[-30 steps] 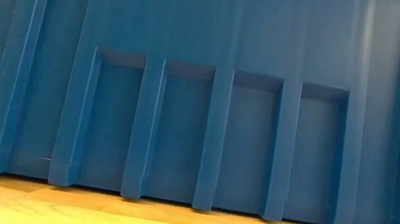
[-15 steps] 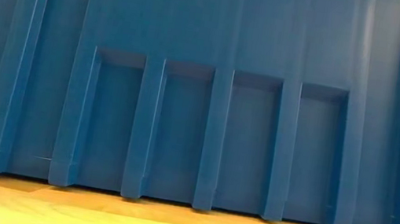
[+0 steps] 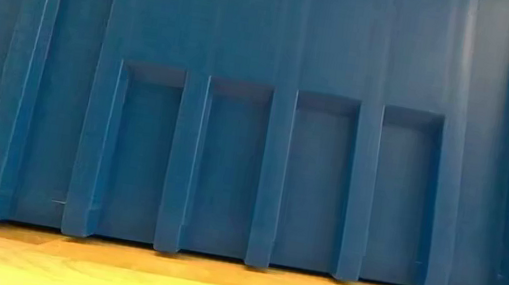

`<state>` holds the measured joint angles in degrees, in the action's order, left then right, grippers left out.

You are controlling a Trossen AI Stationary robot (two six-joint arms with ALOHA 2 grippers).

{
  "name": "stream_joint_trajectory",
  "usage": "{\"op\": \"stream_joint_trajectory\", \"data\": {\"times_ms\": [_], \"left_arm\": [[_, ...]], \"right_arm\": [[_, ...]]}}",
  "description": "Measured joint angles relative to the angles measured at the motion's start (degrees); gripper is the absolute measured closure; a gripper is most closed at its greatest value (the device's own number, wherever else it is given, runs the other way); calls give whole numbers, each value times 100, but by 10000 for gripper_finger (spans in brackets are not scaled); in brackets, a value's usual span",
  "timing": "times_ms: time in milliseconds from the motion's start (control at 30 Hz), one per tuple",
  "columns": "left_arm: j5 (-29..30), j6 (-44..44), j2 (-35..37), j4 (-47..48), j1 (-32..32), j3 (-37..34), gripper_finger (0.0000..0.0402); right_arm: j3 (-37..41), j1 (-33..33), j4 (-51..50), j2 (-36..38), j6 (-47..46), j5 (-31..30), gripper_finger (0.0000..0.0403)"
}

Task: Pick and place slides into bin
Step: Put the gray slide into the blue bin

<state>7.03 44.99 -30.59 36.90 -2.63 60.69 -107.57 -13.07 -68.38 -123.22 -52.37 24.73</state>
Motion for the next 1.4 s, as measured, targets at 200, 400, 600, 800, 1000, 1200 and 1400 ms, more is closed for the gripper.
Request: {"op": "stream_joint_trajectory", "data": {"times_ms": [200, 400, 600, 800, 1000, 1200, 1400], "left_arm": [[3, 2, -1, 98, 0, 0, 254], [38, 2, -2, 97, 0, 0, 254], [93, 4, -4, 141, 0, 0, 254], [137, -39, -7, 291, 1, -1, 254], [153, -114, -87, 405, 2, -4, 254], [140, -112, -103, 402, 0, -4, 254], [140, -114, -107, 407, 0, -4, 254]], "right_arm": [[-934, 238, -1414, 2, 1089, 231, 242], [-2276, 778, -2150, 30, 1360, 227, 236], [-2327, 1772, -1612, 729, 324, 441, 243], [-2425, 3201, -1662, 1311, -506, -368, 255], [-2658, 4530, -1702, 1440, -1825, -1463, 270], [-2553, 5668, -2022, 1413, -3311, -1885, 272], [-2214, 6719, -2126, 1410, -4325, -2580, 274]]}}
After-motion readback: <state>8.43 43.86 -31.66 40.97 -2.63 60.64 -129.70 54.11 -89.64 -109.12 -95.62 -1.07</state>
